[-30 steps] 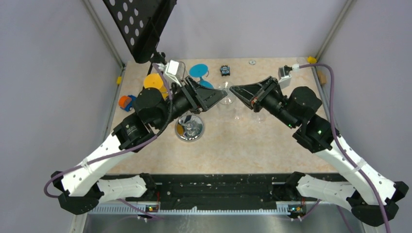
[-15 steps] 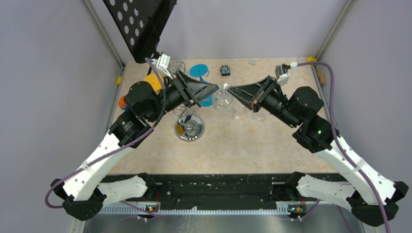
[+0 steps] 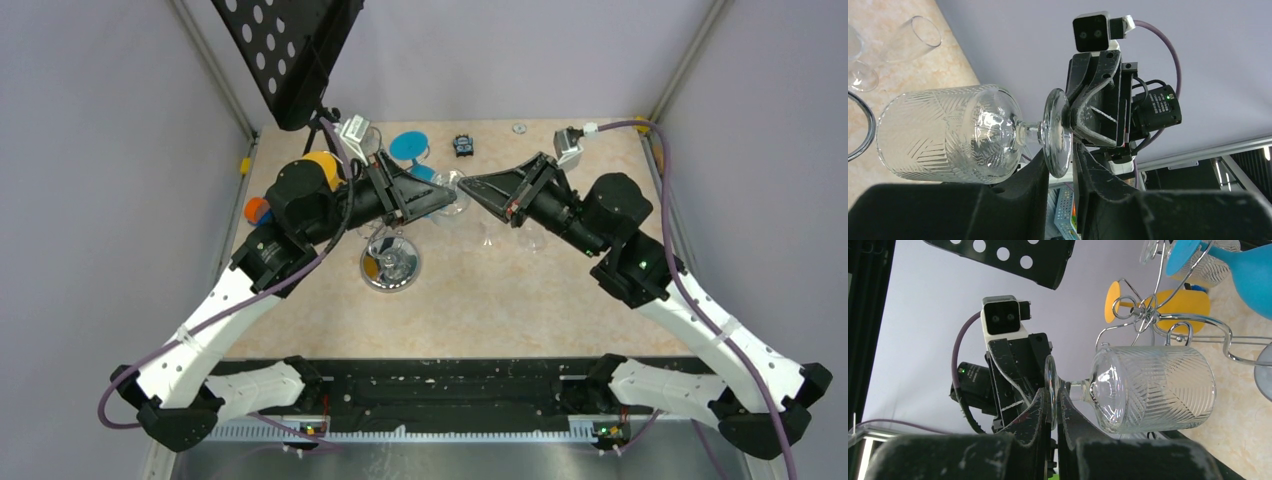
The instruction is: Take the wine glass off the wine glass rack
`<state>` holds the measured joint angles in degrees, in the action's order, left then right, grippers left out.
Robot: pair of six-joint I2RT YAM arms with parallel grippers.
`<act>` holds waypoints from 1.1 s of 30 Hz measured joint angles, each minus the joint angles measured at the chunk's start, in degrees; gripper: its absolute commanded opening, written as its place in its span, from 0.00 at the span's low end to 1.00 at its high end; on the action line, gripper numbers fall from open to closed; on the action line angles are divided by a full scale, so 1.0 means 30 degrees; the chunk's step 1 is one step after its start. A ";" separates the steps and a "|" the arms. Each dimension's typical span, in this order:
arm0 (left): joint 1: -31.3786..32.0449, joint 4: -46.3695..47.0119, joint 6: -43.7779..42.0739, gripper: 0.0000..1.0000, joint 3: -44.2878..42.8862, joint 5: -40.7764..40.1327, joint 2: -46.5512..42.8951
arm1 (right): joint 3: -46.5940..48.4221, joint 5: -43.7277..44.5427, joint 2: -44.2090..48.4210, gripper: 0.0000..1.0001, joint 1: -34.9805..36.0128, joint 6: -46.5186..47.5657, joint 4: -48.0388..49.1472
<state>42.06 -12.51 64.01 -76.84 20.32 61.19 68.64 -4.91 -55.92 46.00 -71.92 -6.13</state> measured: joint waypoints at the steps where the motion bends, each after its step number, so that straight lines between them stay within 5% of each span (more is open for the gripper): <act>1: -0.0036 -0.0087 0.0095 0.27 0.0000 0.0080 0.0044 | 0.0007 -0.0095 -0.0109 0.00 0.0000 0.0095 0.0073; 11: -0.0721 -0.0539 0.1137 0.34 0.0007 0.0503 0.0051 | 0.0058 -0.0699 -0.0525 0.00 -0.0007 0.0648 0.0379; 14: -0.0896 -0.0561 0.1406 0.28 0.0029 0.0510 0.0007 | 0.0058 -0.0692 -0.0525 0.00 -0.0015 0.0743 0.0408; 18: -0.1129 -0.0576 0.1763 0.03 0.0277 0.0423 -0.0226 | 0.0160 -0.0699 -0.0546 0.00 -0.0015 0.0823 0.0364; 21: -0.1239 -0.0510 0.1982 0.00 0.0299 0.0452 -0.0270 | 0.0270 -0.0699 -0.0583 0.00 -0.0015 0.1100 0.0204; 26: -0.1355 -0.0379 0.2106 0.00 0.0299 0.0597 -0.0262 | 0.0867 -0.0838 -0.0750 0.53 -0.0007 0.1537 -0.0401; 33: -0.1494 0.0007 0.2368 0.00 0.0299 0.0372 -0.0255 | 0.0947 0.0022 -0.0219 0.73 0.0007 0.2674 -0.0736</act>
<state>37.58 -12.49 71.11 -75.94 21.43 60.42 71.48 -4.84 -56.58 46.02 -63.90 -8.34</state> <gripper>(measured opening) 0.038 0.686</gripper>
